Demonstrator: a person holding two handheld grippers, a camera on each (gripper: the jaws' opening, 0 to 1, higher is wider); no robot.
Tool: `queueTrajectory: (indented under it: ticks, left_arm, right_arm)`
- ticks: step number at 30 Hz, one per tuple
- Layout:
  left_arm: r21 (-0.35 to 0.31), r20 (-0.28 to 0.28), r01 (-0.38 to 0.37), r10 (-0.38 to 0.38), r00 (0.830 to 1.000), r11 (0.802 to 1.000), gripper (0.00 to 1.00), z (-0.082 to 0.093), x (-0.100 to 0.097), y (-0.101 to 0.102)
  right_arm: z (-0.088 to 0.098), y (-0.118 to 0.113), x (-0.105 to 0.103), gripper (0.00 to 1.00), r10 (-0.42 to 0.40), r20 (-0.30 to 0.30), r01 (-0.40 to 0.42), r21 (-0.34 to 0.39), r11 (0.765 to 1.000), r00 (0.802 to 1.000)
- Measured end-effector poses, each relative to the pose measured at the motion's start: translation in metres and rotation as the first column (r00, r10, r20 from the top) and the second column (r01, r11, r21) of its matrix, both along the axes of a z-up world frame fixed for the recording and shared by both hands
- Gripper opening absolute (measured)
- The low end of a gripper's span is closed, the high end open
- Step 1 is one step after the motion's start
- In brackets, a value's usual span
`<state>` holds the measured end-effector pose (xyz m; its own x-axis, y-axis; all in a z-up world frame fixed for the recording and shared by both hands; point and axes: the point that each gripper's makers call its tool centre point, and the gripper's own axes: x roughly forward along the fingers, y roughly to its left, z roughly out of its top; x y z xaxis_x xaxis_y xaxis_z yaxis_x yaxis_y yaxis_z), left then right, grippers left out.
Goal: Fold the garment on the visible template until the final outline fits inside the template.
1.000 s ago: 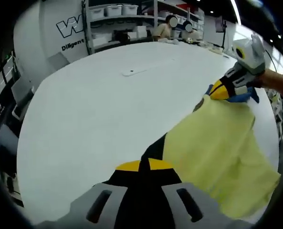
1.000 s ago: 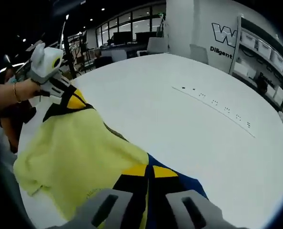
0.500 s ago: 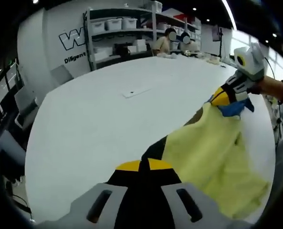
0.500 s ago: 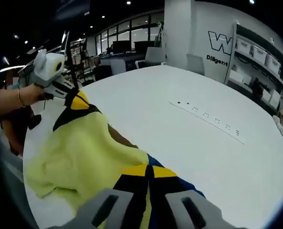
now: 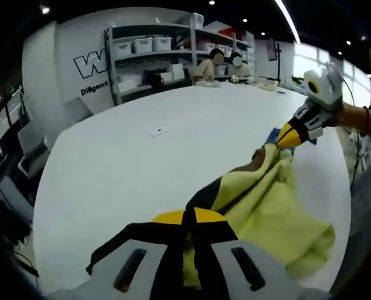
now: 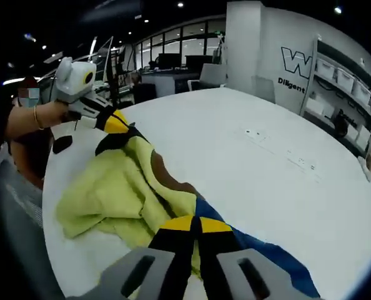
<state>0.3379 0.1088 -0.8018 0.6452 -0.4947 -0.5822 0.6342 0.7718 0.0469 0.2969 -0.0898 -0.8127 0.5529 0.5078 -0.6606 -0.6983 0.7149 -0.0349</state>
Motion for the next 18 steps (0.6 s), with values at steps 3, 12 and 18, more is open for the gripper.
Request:
queueTrajectory:
  ticks: [3,12,18]
  left_arm:
    - [0.012,-0.016,0.006,-0.006,1.0,1.0,0.02,-0.007,-0.011,0.001]
    - [0.022,-0.073,0.01,-0.008,0.997,1.0,0.02,-0.022,-0.034,0.002]
    - [0.076,-0.109,0.032,-0.024,0.994,0.997,0.02,-0.038,-0.048,0.002]
  right_arm:
    - [-0.004,0.0,-0.008,0.0,0.003,-0.017,-0.003,-0.001,1.0,1.0]
    - [-0.016,-0.003,-0.019,0.0,-0.008,-0.07,0.008,0.005,1.0,0.998]
    - [-0.031,-0.006,-0.026,0.0,-0.022,-0.123,0.023,0.002,1.0,0.992]
